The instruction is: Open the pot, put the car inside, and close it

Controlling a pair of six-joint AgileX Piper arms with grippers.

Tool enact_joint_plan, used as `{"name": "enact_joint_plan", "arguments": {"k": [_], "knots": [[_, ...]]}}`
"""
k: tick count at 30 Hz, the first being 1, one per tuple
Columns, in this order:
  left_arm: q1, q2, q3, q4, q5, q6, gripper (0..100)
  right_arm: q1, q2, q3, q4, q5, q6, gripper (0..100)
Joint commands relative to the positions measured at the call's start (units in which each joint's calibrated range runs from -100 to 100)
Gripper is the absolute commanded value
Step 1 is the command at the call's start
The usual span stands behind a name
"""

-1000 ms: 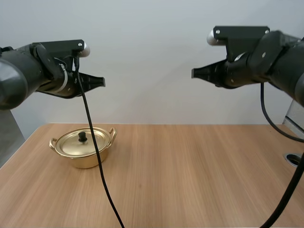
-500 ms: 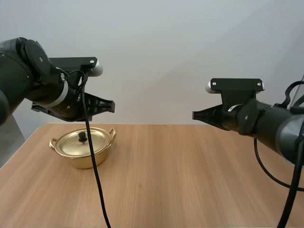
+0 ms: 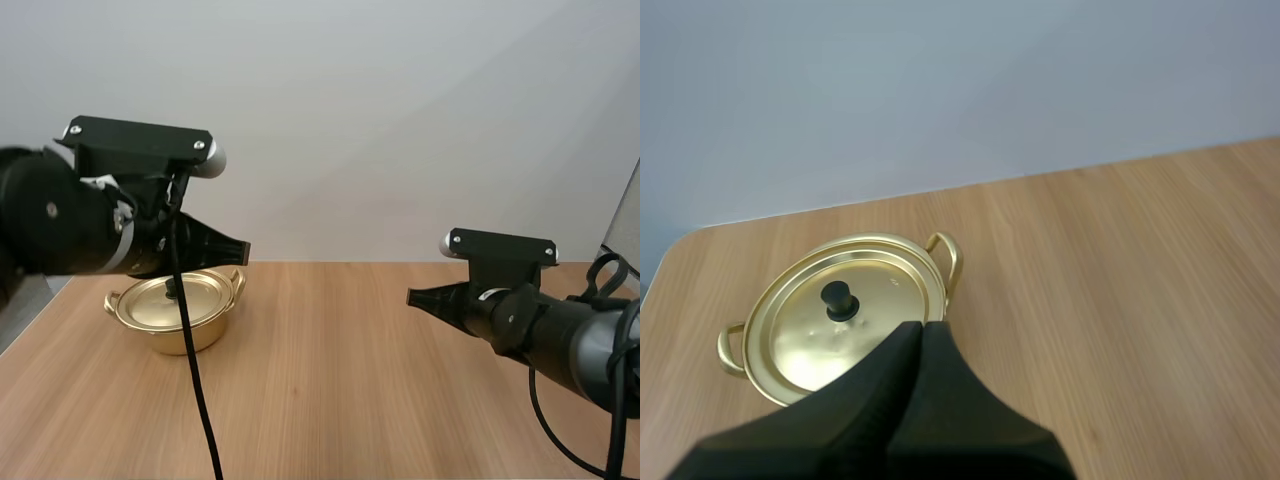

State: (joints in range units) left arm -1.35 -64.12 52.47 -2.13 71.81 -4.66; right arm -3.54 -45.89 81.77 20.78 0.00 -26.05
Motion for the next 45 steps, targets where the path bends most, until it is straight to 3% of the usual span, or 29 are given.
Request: {"name": "enact_joint_plan", "arguments": {"k": [1, 4, 8, 12, 19, 26, 31, 34, 45], "knots": [[-0.04, -6.8, 14.3, 2.1, -39.6, -11.0, 0, 0.0, -2.6, 3.8, -0.1, -0.7, 0.0, 0], [-0.04, -11.6, 26.1, 3.2, -60.0, -12.3, 0, 0.8, -8.3, 8.8, -0.2, -7.1, -0.3, 0], [0.19, -15.7, 41.3, 3.2, -81.3, -11.9, 0, 2.9, -16.0, 14.6, -5.4, -14.9, -1.2, 0], [0.19, -19.9, 47.5, 3.1, -88.6, -8.8, 0, 4.9, -22.7, 18.2, -8.5, -15.1, -1.2, 0], [0.19, -32.6, 47.5, 2.9, -61.5, -8.4, 0, 5.4, -31.1, 18.2, -7.0, -10.3, -1.1, 0], [0.7, -35.9, 47.5, 2.9, -41.7, -10.3, 0, 5.4, -41.6, 18.2, -8.1, 9.7, -1.2, 0], [2.29, -35.9, 47.5, 2.1, -41.6, -11.3, 0, 5.4, -49.3, 18.2, -9.1, 23.3, -1.6, 0], [2.51, -35.9, 47.5, 2.1, -41.6, -11.4, 0, 5.4, -53.2, 18.2, -10.4, 31.3, -1.6, 0], [2.43, -35.9, 47.5, 2.1, -42.6, -11.4, 0, 5.4, -54.1, 18.2, -11.0, 31.8, -0.6, 0]]}}
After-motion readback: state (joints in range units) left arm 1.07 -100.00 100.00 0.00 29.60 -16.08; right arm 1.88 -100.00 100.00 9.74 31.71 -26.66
